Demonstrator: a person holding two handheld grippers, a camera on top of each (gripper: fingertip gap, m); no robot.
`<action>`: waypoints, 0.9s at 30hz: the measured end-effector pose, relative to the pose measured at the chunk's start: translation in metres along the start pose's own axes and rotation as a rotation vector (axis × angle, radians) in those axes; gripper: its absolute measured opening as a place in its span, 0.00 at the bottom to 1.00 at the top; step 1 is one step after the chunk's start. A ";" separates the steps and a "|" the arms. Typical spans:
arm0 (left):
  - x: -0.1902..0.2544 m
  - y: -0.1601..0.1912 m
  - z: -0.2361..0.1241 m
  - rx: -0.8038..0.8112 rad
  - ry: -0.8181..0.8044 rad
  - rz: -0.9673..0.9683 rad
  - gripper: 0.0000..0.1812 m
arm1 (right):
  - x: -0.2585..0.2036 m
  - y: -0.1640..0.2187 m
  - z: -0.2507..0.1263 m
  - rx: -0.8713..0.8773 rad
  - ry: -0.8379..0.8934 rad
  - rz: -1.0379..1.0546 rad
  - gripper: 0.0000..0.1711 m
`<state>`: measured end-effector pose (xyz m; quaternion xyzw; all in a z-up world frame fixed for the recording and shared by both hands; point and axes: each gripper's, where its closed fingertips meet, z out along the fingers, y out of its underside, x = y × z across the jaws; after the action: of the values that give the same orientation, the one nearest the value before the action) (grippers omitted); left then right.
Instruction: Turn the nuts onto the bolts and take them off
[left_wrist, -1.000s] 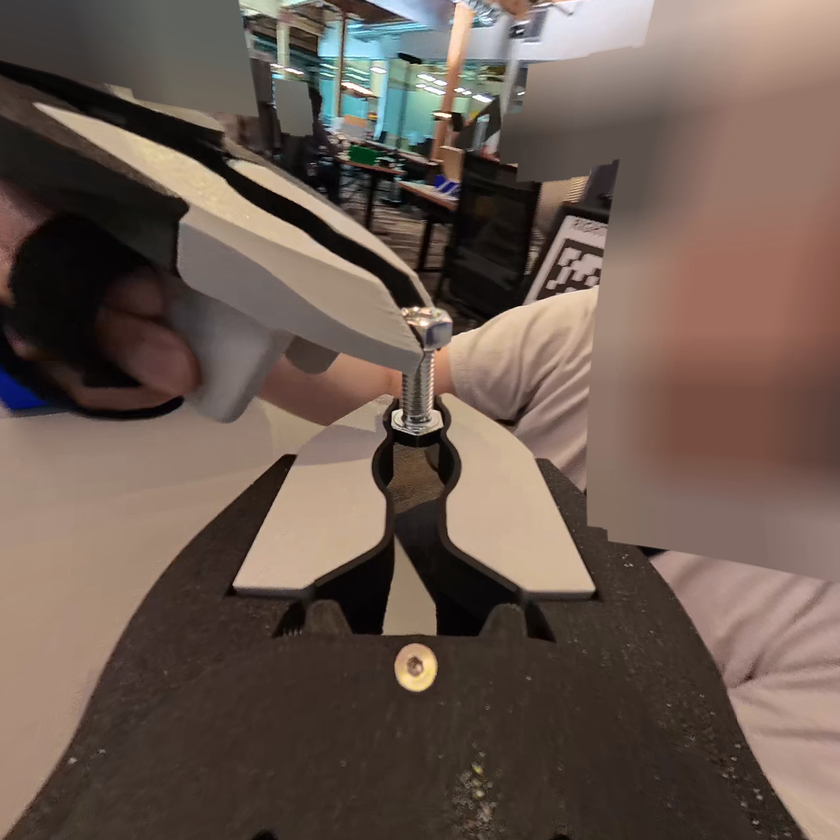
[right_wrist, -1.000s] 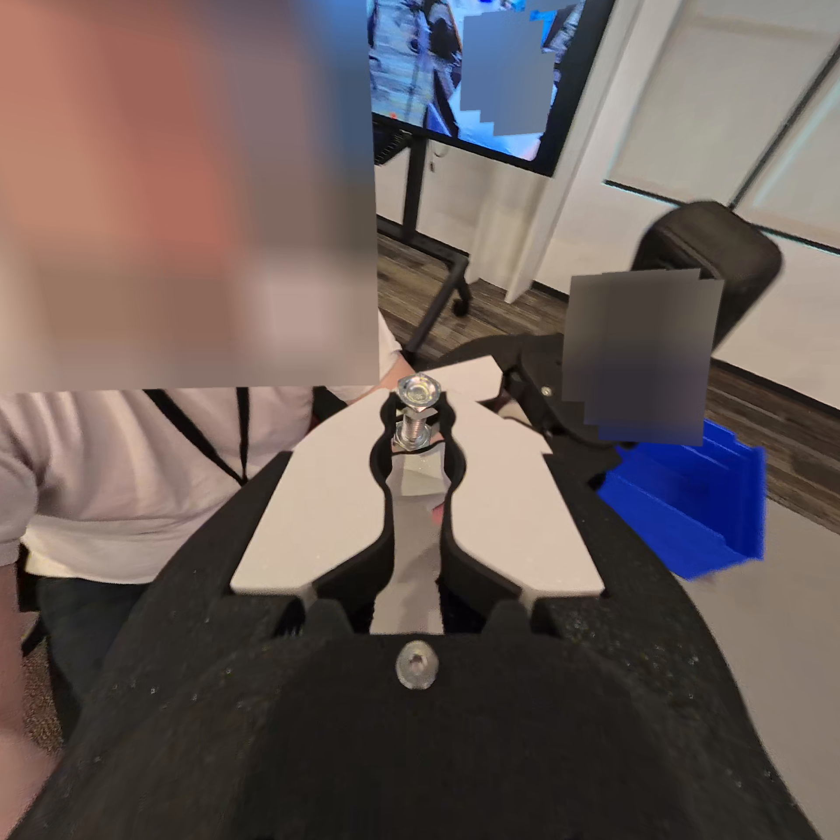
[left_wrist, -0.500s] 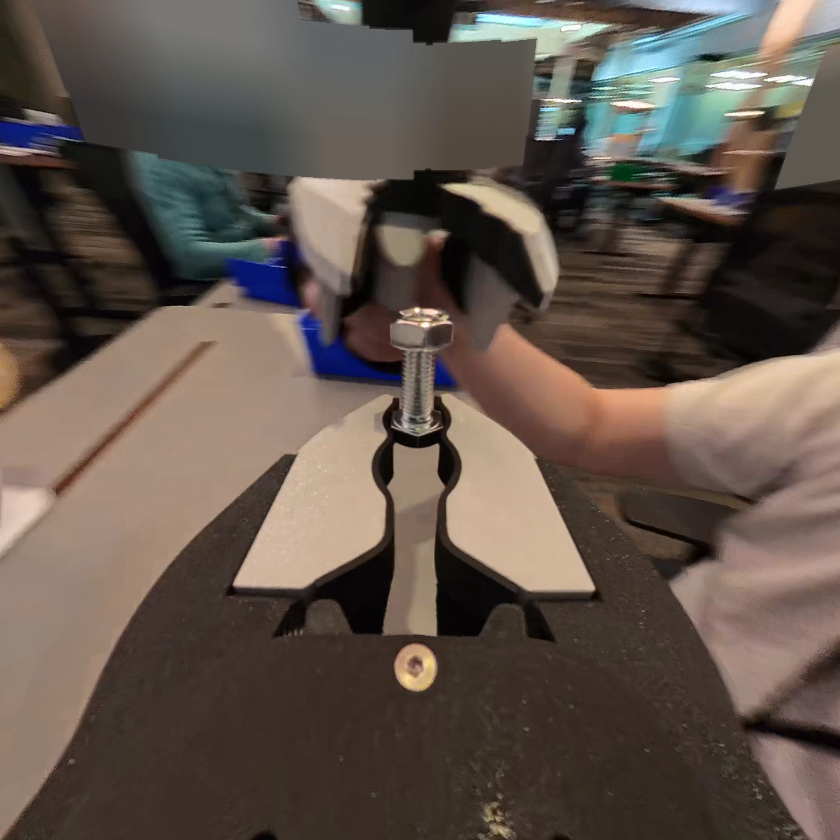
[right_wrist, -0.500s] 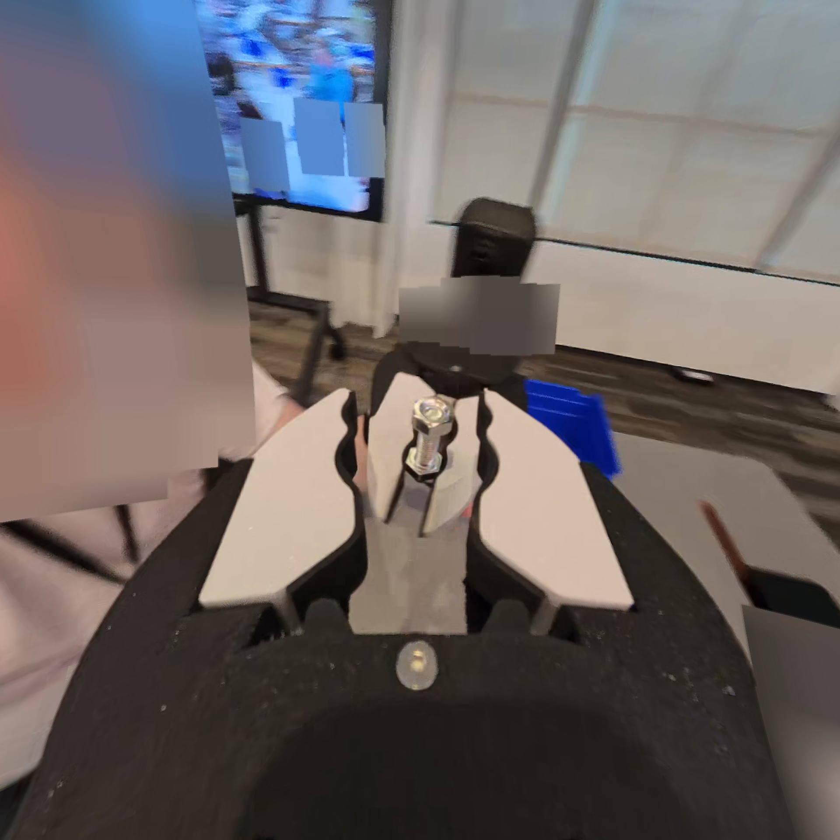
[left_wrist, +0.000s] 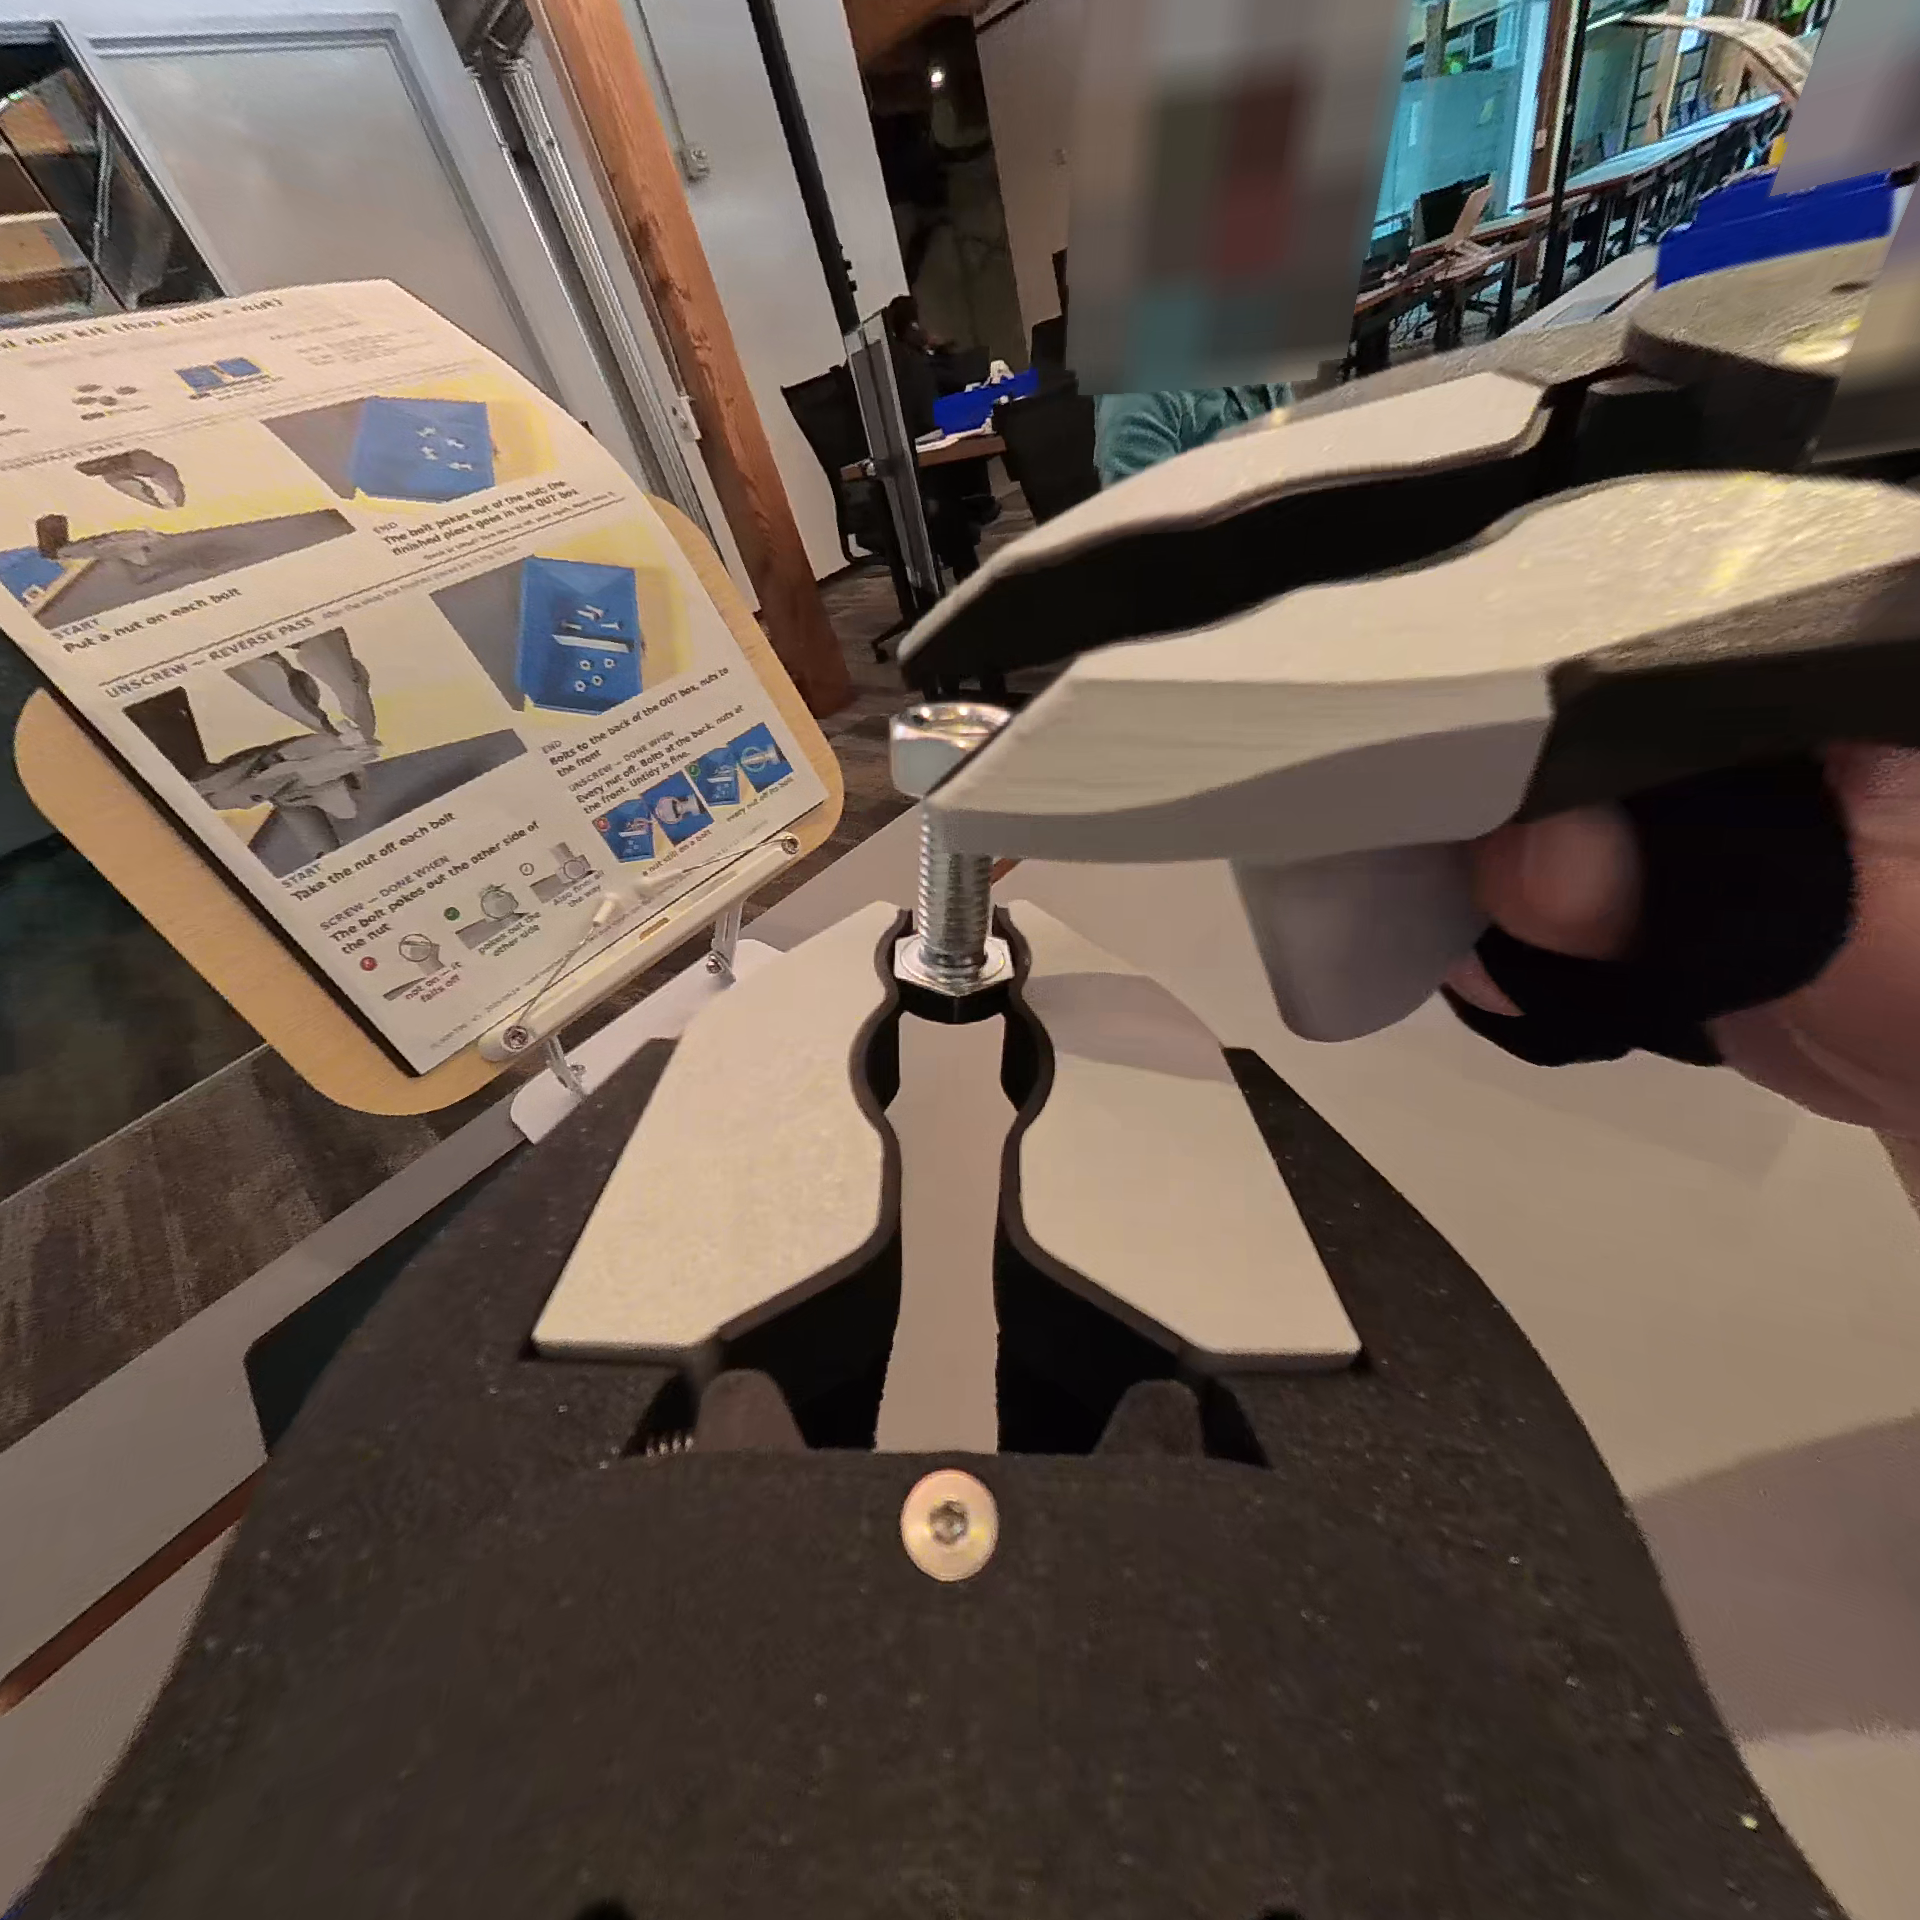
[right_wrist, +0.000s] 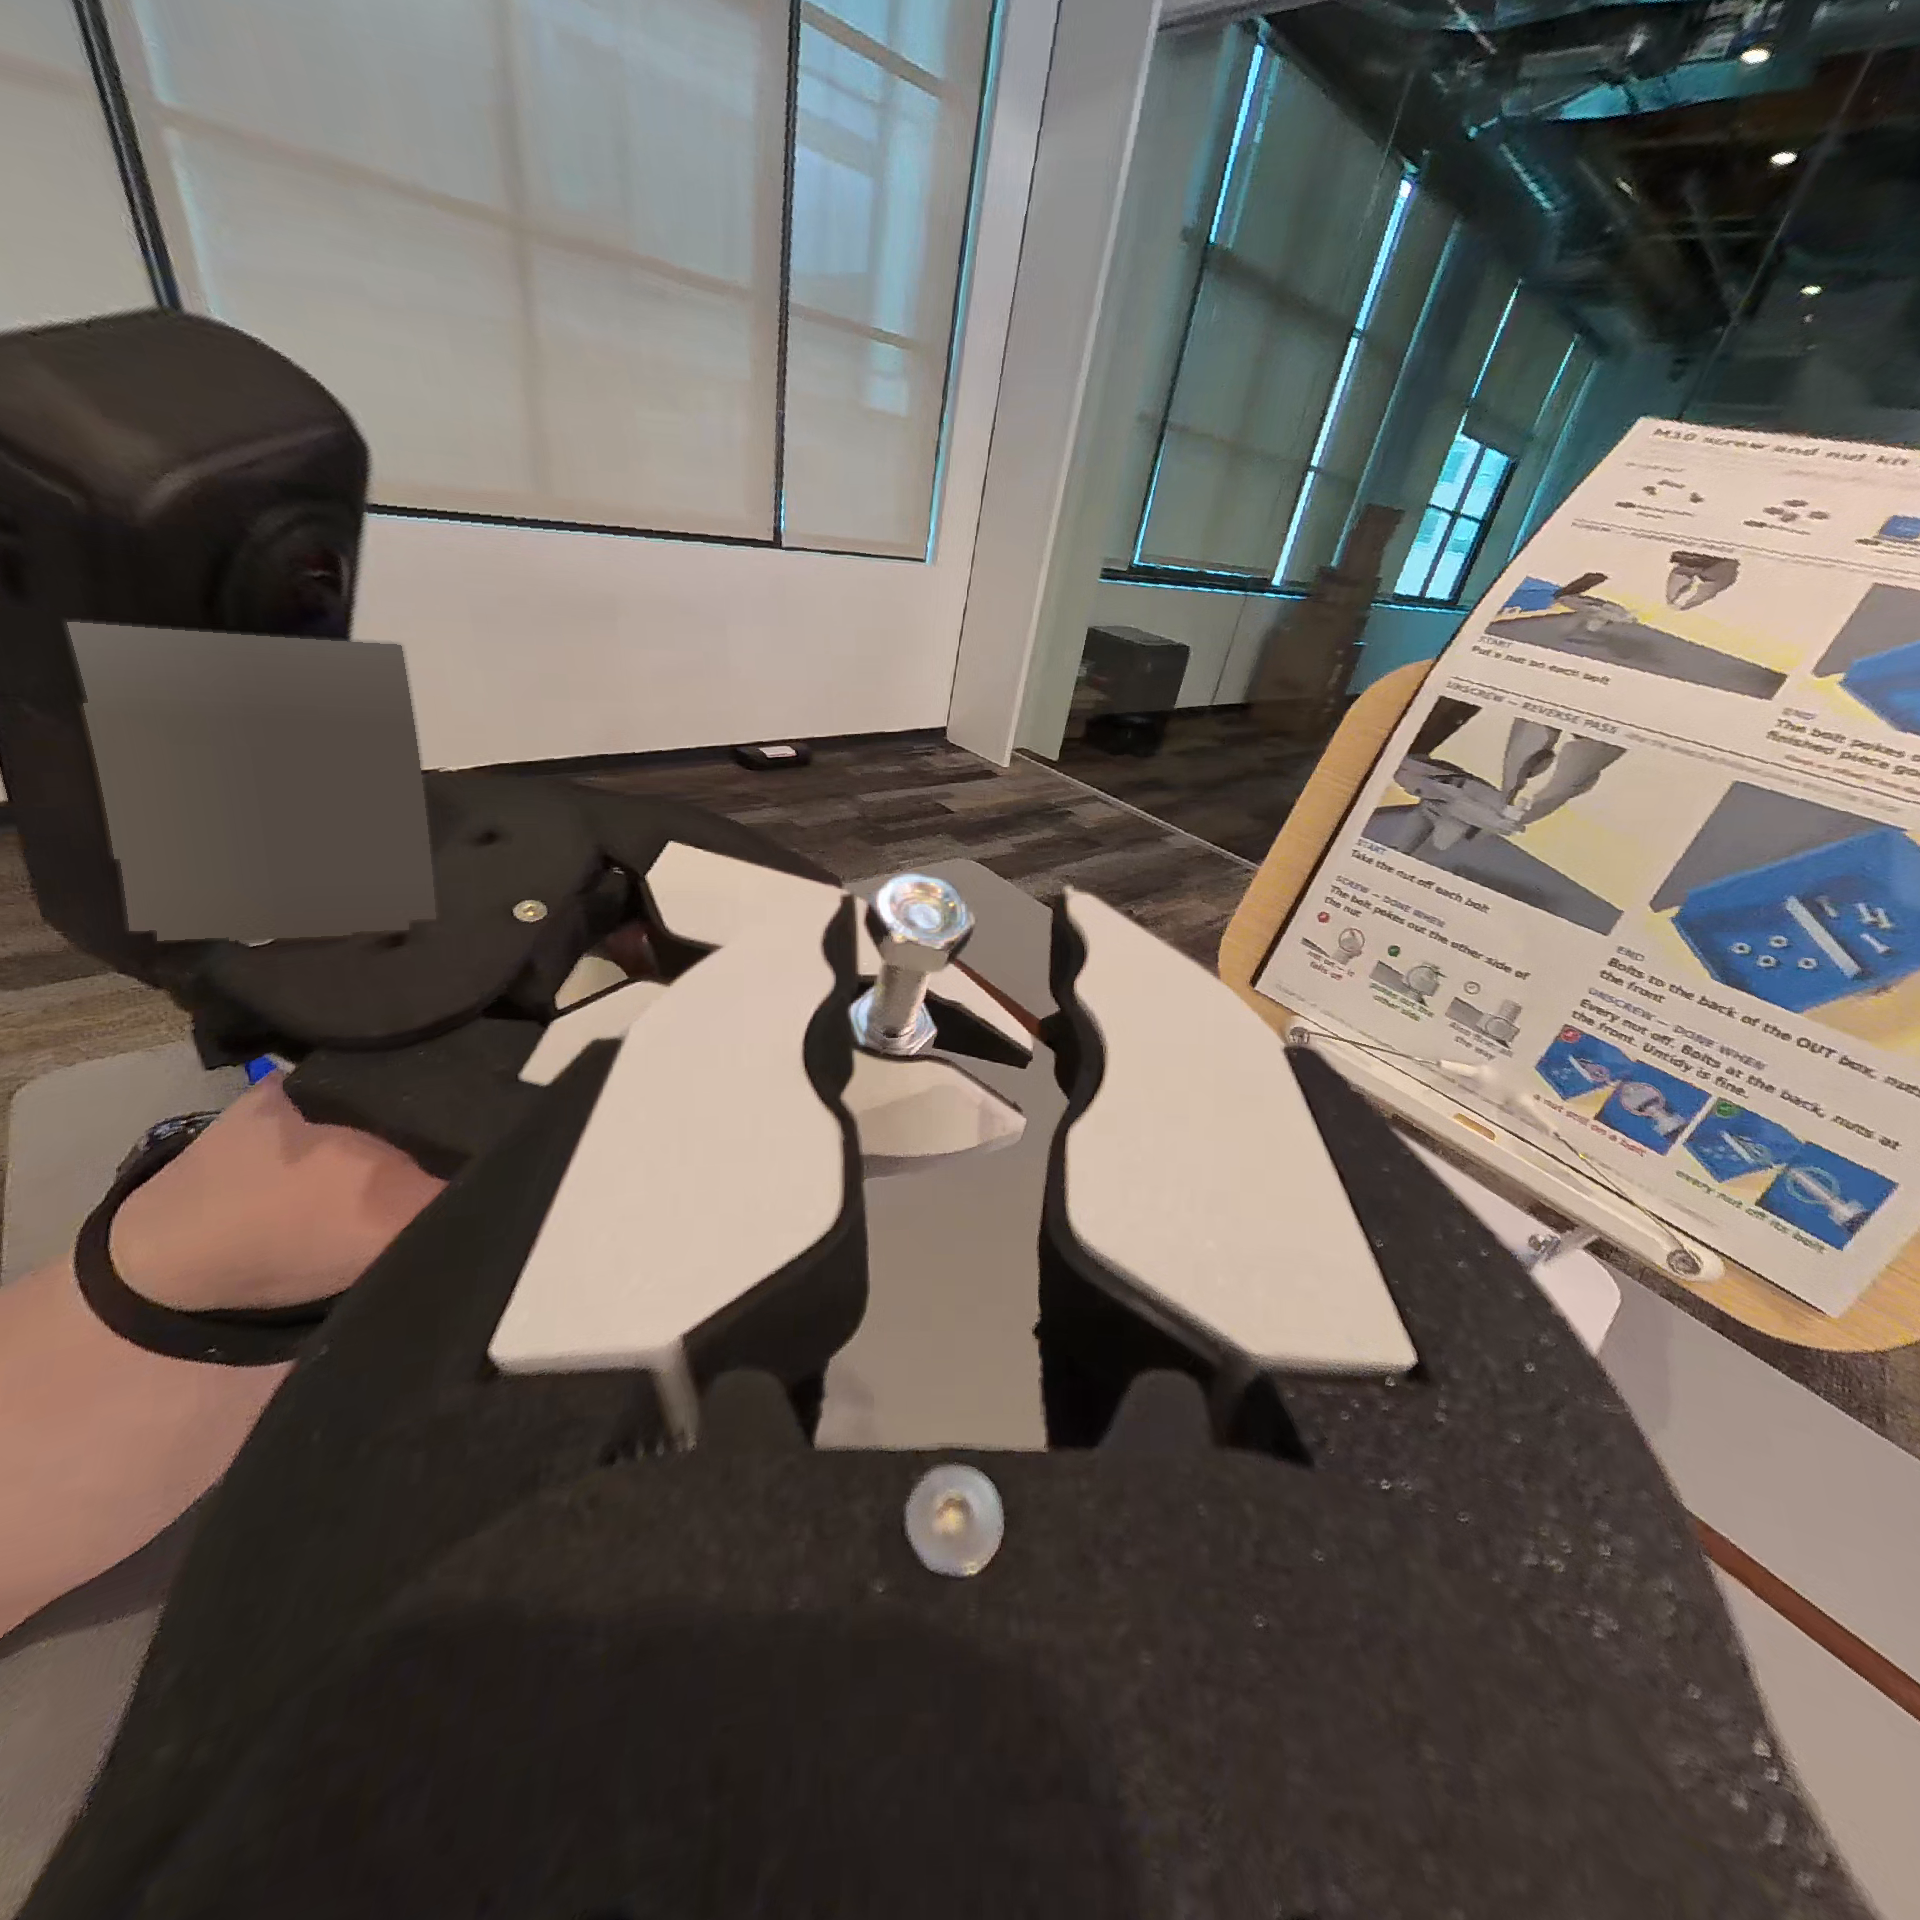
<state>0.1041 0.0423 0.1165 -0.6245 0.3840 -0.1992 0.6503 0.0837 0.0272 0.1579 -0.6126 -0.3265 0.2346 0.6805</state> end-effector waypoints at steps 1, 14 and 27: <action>0.001 0.000 0.000 0.001 0.004 -0.004 0.08 | 0.000 0.001 0.001 -0.005 -0.011 0.011 0.20; 0.079 -0.011 -0.043 -0.010 0.710 -0.141 0.08 | -0.052 -0.007 -0.048 0.056 -0.804 -0.078 0.11; 0.100 -0.012 -0.044 -0.008 0.916 -0.285 0.08 | -0.046 -0.013 -0.062 0.187 -1.020 0.116 0.24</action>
<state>0.1361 -0.0622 0.1065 -0.5213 0.5424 -0.5397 0.3778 0.0969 -0.0500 0.1608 -0.3744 -0.5596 0.5686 0.4726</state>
